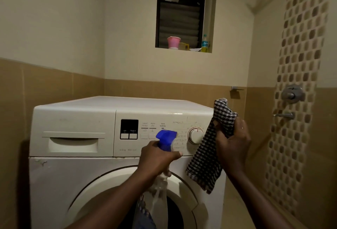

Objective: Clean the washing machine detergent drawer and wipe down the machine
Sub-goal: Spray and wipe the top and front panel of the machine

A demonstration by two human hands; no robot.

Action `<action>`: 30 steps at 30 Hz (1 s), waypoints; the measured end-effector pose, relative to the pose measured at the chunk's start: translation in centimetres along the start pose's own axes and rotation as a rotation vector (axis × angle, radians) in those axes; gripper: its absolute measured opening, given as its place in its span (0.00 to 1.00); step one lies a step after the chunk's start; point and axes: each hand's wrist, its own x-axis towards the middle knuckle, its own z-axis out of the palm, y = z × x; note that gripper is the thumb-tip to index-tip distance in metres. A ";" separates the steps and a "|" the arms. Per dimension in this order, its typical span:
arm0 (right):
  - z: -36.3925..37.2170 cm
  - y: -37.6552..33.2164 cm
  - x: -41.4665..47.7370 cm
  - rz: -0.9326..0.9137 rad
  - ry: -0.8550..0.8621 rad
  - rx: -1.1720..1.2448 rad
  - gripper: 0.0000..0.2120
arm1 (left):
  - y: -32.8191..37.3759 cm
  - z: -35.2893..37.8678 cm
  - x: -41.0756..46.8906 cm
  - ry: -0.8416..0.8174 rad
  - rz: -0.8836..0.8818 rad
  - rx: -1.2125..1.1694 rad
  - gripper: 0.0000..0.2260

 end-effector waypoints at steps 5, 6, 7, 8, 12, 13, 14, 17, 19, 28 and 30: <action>2.2 -0.3 -0.6 -0.025 -0.214 0.037 0.17 | -1.6 -0.3 -0.6 -0.011 -0.072 0.037 0.15; 2.9 -0.4 -0.8 -0.066 -0.277 0.017 0.19 | -1.7 -0.4 -0.7 -0.005 -0.080 0.019 0.16; 3.6 -0.7 -0.8 -0.111 -0.331 -0.018 0.20 | -1.9 -0.6 -0.8 0.006 -0.089 -0.006 0.16; 4.4 -1.0 -0.8 -0.154 -0.369 -0.056 0.21 | -1.9 -0.7 -0.9 0.020 -0.097 -0.032 0.16; 6.8 -3.6 0.2 -0.257 -0.374 -0.150 0.17 | -2.0 -1.3 -0.9 0.076 -0.091 -0.072 0.17; 7.2 -4.0 0.0 -0.264 -0.372 -0.158 0.15 | -1.9 -1.4 -0.8 0.089 -0.088 -0.079 0.18; 7.3 -4.0 -0.5 -0.267 -0.379 -0.163 0.13 | -1.9 -1.5 -0.7 0.102 -0.088 -0.088 0.19; 6.4 -1.9 -5.0 -0.290 -0.487 -0.174 0.10 | -2.1 -1.7 -0.6 0.135 -0.088 -0.104 0.15; 4.6 0.0 -8.0 -0.243 -0.555 -0.159 0.12 | -2.2 -1.9 -0.5 0.139 -0.093 -0.100 0.16; 1.5 3.0 -8.9 0.142 -0.368 -0.155 0.10 | -2.6 -2.4 -0.4 0.131 -0.106 -0.062 0.17; 2.8 1.3 -10.1 0.055 -0.492 -0.126 0.11 | -2.2 -1.9 -0.2 0.135 -0.084 -0.053 0.17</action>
